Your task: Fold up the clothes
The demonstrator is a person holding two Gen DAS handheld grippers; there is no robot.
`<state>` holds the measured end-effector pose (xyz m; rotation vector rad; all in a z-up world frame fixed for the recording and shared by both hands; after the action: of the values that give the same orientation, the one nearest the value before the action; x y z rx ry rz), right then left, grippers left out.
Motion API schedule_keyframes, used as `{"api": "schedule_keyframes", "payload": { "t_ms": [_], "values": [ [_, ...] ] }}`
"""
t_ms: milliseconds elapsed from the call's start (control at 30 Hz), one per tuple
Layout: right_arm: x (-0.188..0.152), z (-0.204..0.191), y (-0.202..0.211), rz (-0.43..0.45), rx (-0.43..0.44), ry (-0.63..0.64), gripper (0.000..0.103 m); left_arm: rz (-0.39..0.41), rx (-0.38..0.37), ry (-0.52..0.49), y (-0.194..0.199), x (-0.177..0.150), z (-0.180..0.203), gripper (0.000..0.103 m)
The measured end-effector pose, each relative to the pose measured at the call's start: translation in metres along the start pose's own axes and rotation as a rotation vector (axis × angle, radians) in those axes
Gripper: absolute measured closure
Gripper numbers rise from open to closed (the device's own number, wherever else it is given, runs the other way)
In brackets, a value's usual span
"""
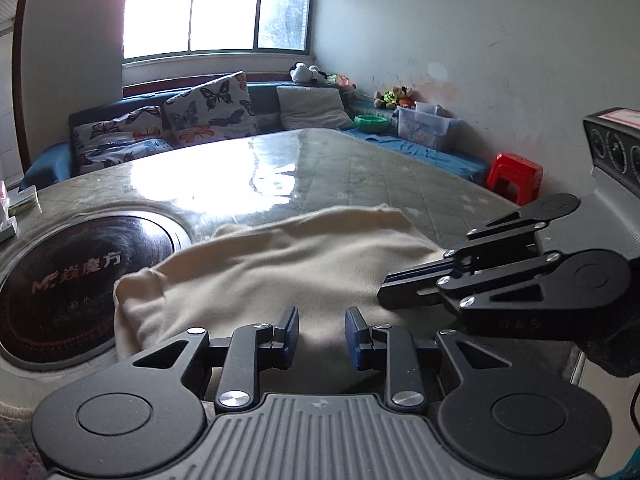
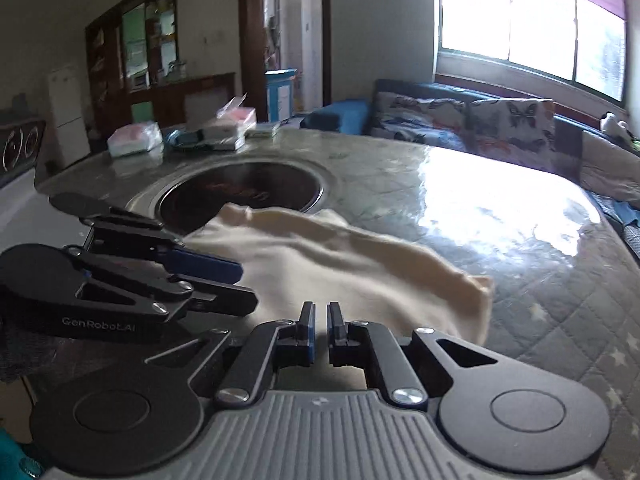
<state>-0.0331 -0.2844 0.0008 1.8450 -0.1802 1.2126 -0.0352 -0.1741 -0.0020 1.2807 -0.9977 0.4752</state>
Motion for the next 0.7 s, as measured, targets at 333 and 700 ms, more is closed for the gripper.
{"api": "schedule_keyframes", "payload": {
  "t_ms": [333,700],
  "values": [
    [-0.008,-0.007,0.001,-0.032,0.003,0.056,0.097,-0.004,-0.012,0.035,0.002,-0.006,-0.004,0.074],
    [0.017,-0.007,-0.022,-0.016,0.106,0.017,0.097,-0.021,0.048,0.184,0.009,-0.008,-0.047,0.073]
  ]
}}
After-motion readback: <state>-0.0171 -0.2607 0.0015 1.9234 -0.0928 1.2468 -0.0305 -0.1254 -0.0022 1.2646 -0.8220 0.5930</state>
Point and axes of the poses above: each gripper's, at about its wrist camera, not at the fingertips, and y roughly against the way its jaws point, z to its right, x to its top, the point moved 5 cm from there along -y, roughly the way its jaws point, and after that the axes turned 10 degrees about x, right-handed, at the moved point
